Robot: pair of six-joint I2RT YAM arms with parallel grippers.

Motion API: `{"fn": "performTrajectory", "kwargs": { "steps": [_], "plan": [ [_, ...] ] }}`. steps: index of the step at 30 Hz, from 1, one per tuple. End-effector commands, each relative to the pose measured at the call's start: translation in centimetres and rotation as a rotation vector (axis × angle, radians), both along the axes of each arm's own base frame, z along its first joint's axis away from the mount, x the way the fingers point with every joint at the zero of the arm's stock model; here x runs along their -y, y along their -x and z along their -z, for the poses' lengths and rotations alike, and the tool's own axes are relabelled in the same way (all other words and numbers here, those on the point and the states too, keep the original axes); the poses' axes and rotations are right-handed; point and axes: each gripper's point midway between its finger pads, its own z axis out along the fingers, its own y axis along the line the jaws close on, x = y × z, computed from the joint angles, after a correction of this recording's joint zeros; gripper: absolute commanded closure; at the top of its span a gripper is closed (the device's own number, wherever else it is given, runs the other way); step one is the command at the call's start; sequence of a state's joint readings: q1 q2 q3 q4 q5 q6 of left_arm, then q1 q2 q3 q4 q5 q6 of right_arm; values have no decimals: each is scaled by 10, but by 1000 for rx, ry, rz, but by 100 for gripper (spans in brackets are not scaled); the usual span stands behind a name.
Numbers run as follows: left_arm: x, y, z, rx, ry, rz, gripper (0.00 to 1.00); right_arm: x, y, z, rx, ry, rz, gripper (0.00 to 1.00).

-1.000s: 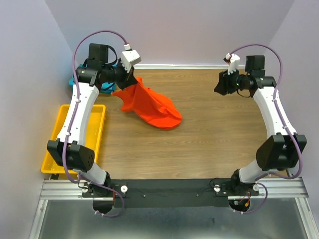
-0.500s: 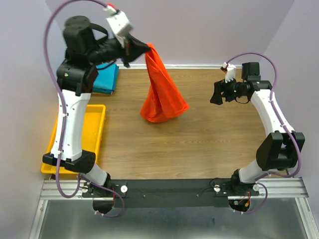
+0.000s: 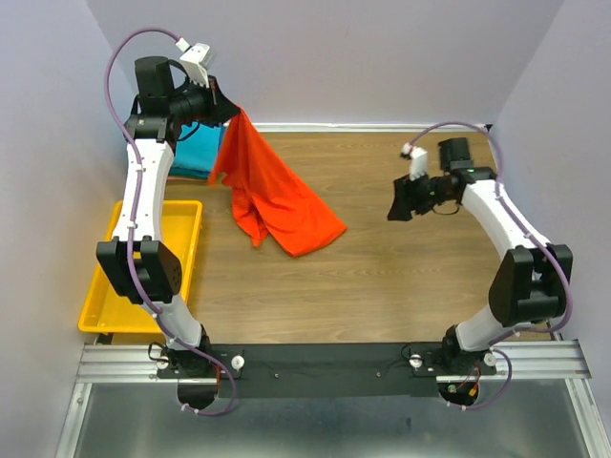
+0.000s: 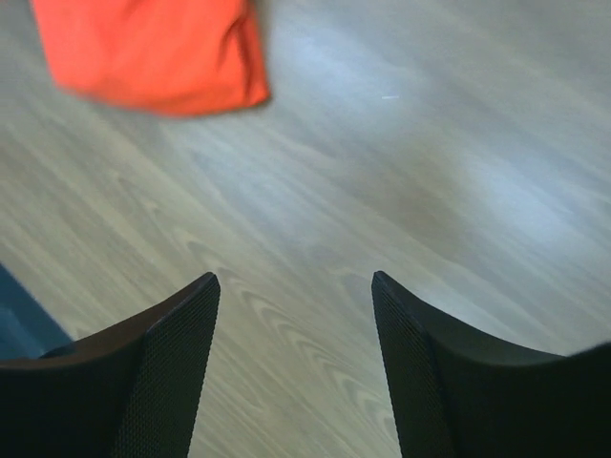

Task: Fold and stack the t-shirts
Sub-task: Flatten the tshirt out

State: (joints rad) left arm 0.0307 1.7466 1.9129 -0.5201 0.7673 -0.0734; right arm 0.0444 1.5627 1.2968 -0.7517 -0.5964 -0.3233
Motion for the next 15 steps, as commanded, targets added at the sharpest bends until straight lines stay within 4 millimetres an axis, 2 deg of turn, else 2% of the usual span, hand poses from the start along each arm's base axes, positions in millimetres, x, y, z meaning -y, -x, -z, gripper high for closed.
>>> {"fn": "performTrajectory", "kwargs": {
  "steps": [1,2,3,4,5,6,9,11,12,13,15],
  "plan": [
    [-15,-8,-46,159,-55,-110,100,-61,23,28,-36,-14,-176,31],
    [-16,-12,-41,150,-63,-118,100,-73,21,30,-14,-15,-199,34],
    [-17,-15,-32,132,-69,-122,100,-95,27,39,-25,-5,-252,36],
    [-19,-18,-26,120,-75,-128,100,-106,29,42,-19,3,-274,37],
    [-20,-19,-19,108,-82,-128,100,-119,23,42,14,6,-292,37],
    [-19,-21,-12,93,-86,-128,100,-138,29,51,5,29,-322,37],
    [-20,-23,1,64,-93,-131,100,-178,21,57,68,71,-348,29],
    [-20,-23,3,59,-96,-127,100,-198,13,56,139,99,-352,25],
    [-22,-25,6,54,-101,-130,100,-215,11,52,183,116,-372,25],
    [-21,-24,6,53,-101,-126,100,-224,10,62,180,133,-381,24],
    [-20,-25,10,50,-107,-124,100,-249,13,65,202,143,-414,24]
  ]
}}
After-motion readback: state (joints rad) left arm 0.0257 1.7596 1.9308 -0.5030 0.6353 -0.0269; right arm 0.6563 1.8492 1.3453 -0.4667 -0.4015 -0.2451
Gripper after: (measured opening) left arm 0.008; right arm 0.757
